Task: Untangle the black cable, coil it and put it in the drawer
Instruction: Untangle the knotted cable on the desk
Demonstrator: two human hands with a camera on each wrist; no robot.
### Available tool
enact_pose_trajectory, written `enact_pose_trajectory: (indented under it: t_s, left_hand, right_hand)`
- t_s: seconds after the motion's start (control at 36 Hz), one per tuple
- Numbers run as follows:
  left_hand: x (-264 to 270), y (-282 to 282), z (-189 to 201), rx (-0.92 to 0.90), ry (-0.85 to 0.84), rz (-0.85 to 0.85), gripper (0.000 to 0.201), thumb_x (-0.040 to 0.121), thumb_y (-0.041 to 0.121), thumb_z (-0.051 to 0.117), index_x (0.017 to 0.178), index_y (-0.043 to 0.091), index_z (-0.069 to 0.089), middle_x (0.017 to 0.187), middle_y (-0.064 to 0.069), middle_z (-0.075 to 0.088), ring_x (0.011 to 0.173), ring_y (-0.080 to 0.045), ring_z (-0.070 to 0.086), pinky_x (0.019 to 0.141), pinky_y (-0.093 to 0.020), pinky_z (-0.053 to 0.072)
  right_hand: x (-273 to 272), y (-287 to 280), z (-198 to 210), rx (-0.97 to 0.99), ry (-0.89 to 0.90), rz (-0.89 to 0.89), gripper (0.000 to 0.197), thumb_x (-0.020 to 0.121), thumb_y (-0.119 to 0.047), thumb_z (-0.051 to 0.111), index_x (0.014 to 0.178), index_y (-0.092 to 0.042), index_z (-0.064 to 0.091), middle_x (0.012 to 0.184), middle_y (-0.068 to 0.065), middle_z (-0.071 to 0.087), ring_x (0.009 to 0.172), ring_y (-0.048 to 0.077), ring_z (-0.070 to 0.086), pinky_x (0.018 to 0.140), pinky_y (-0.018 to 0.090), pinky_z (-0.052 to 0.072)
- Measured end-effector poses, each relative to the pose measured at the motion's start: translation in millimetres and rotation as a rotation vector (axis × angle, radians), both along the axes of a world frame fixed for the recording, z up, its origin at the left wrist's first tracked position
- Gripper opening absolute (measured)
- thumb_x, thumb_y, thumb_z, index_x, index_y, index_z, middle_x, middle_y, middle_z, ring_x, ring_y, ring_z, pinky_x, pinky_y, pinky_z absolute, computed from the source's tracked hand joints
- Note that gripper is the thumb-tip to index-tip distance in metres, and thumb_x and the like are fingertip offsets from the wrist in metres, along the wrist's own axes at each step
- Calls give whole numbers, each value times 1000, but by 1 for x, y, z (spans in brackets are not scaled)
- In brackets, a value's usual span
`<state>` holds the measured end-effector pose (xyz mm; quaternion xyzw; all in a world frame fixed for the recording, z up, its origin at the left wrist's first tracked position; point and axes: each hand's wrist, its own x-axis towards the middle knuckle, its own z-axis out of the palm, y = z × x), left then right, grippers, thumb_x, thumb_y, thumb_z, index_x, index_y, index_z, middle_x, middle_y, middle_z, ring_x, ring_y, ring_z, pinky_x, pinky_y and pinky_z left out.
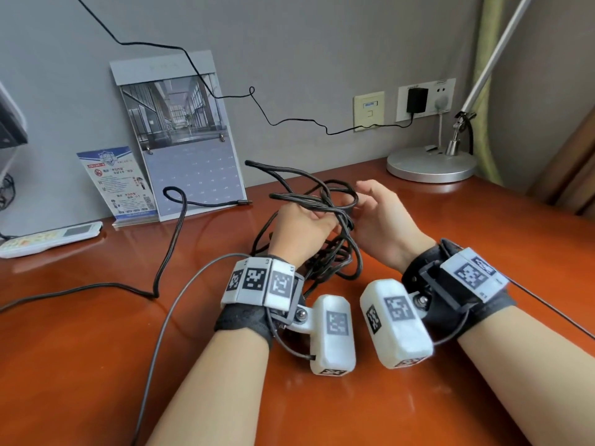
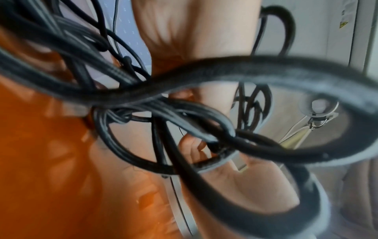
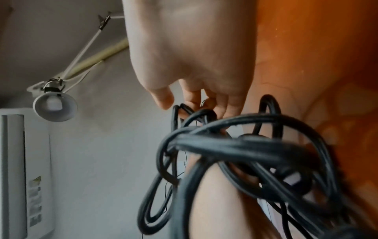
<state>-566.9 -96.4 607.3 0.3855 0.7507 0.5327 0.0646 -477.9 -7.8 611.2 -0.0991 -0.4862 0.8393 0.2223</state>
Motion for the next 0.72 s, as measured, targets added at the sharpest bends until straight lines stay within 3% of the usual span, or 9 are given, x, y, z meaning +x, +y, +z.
enact_pose_trajectory:
  t_s: [0.03, 0.06, 0.11, 0.17, 0.33, 0.44, 0.53, 0.64, 0.72]
  left_hand:
    - [0, -1, 1, 8, 6, 13, 40, 84, 7, 63, 46, 2, 55, 28, 11, 39, 30, 0, 39, 42, -8, 31]
    - [-1, -2, 1, -2, 38, 21, 46, 84, 10, 65, 41, 2, 49, 32, 10, 42, 32, 0, 40, 43, -9, 33]
    - [-1, -3, 1, -45, 123, 20, 41, 83, 17, 66, 47, 15, 45, 44, 8, 46, 38, -3, 41, 46, -14, 35]
    - [1, -4, 3, -82, 162, 7, 38, 83, 20, 65, 51, 16, 44, 48, 4, 44, 43, -7, 39, 48, -16, 35]
    - [0, -10, 7, -149, 96, -25, 40, 85, 16, 58, 49, 14, 41, 34, 10, 34, 37, -6, 34, 42, -14, 27]
    - [1, -16, 12, -177, -58, -66, 44, 90, 2, 48, 47, 12, 51, 30, 12, 40, 30, -1, 37, 42, -14, 31]
    - [5, -19, 13, -150, -152, -60, 59, 92, -2, 50, 35, 11, 57, 28, 14, 44, 32, 2, 45, 39, -7, 32]
    - [8, -19, 16, -66, -201, -39, 31, 91, 1, 56, 64, 18, 57, 33, 14, 46, 39, -1, 39, 48, -14, 35]
    - [11, -19, 20, -114, -174, -111, 17, 91, 7, 54, 84, 15, 67, 42, 12, 46, 40, -4, 35, 39, -10, 30]
  right_hand:
    - [-1, 1, 0, -5, -22, -16, 37, 96, -32, 37, 64, -15, 41, 70, 2, 47, 62, 17, 51, 57, 26, 45]
    - [-2, 2, 0, -24, -57, -46, 41, 99, -33, 37, 63, -14, 43, 67, 1, 50, 58, 15, 54, 54, 23, 47]
    - [-3, 5, -2, -62, -152, -119, 42, 100, -31, 41, 64, -12, 49, 57, -1, 49, 46, 10, 53, 47, 19, 49]
    - [-4, 7, -4, -40, -228, -170, 35, 99, -28, 46, 68, -11, 52, 56, -1, 44, 44, 8, 49, 46, 17, 49]
    - [-1, 10, -3, 17, -208, -273, 14, 90, -10, 56, 77, -8, 57, 69, 3, 55, 52, 12, 58, 53, 21, 54]
    - [5, 11, -6, 270, -253, -187, 15, 88, -21, 62, 81, -11, 69, 85, 4, 61, 79, 16, 55, 62, 28, 51]
    - [7, 6, -8, 384, -313, -187, 32, 79, -32, 70, 96, -5, 73, 96, 3, 62, 80, 15, 48, 62, 27, 47]
    - [4, 1, -9, 438, -371, -254, 36, 78, -43, 71, 92, -10, 73, 85, 0, 58, 74, 14, 45, 62, 27, 46]
    - [3, -4, -11, 467, -371, -270, 34, 74, -49, 70, 85, -17, 64, 76, 9, 46, 72, 21, 41, 66, 33, 39]
